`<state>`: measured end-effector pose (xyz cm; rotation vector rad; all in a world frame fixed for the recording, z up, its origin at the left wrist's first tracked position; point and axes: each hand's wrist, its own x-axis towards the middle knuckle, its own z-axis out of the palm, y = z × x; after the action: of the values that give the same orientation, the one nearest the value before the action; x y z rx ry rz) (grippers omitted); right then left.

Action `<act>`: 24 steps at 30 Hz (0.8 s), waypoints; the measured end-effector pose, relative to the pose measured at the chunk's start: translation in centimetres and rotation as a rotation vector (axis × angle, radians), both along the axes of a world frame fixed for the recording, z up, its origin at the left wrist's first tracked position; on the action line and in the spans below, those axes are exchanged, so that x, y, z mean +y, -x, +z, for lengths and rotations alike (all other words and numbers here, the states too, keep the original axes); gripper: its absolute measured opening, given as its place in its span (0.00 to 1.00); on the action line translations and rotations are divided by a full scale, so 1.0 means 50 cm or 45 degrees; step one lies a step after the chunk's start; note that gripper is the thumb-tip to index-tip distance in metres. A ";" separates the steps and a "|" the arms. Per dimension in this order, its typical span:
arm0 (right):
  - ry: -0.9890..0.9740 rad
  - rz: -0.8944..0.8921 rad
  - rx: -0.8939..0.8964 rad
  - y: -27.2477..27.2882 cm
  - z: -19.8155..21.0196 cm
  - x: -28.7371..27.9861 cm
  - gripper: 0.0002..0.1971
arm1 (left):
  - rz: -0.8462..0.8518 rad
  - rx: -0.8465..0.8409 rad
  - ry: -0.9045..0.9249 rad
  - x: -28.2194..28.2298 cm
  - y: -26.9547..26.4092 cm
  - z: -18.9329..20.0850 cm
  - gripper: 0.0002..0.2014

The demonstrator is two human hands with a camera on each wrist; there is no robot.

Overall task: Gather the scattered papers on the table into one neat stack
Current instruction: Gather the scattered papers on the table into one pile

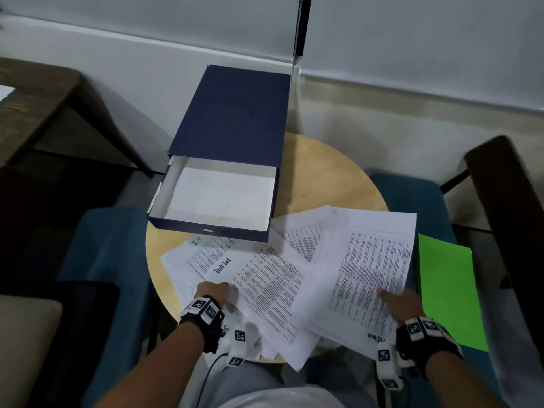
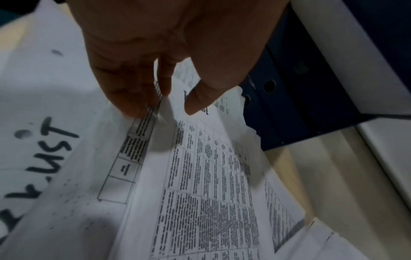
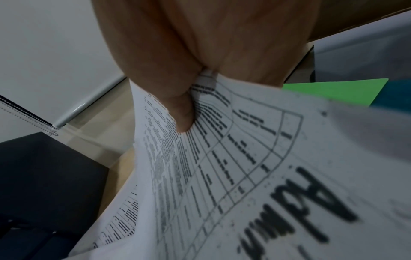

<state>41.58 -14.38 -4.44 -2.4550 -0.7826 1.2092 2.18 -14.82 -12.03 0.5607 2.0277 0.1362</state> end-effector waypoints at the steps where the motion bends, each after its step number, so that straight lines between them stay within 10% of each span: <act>1: 0.015 0.015 0.002 0.003 0.004 0.006 0.32 | -0.036 0.056 0.040 0.000 -0.006 0.007 0.12; 5: 0.091 0.091 0.047 0.014 0.003 0.031 0.40 | -0.167 0.084 -0.077 -0.008 -0.038 0.000 0.17; 10: 0.142 0.190 0.065 0.003 0.000 0.051 0.45 | 0.570 -0.049 -0.262 0.006 -0.087 0.003 0.16; 24: 0.159 0.226 0.141 -0.018 0.021 0.056 0.29 | 0.258 0.069 -0.111 -0.009 -0.187 0.006 0.13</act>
<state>42.50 -11.59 -3.38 -2.4325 -0.9357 1.4855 11.54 -15.29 -11.75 0.4149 2.1364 0.3356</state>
